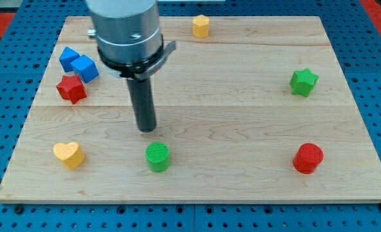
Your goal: Push the red star towards the center of the board
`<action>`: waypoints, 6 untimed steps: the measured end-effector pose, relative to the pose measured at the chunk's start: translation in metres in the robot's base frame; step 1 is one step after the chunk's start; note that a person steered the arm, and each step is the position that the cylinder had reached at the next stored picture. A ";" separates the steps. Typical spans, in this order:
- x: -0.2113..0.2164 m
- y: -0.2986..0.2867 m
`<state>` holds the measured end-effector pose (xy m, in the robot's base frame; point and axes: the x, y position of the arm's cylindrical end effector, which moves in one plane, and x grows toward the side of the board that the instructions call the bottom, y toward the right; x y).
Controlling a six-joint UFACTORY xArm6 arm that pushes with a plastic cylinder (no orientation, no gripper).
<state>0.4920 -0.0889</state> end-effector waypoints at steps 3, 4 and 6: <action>-0.062 -0.208; -0.080 -0.166; -0.080 0.043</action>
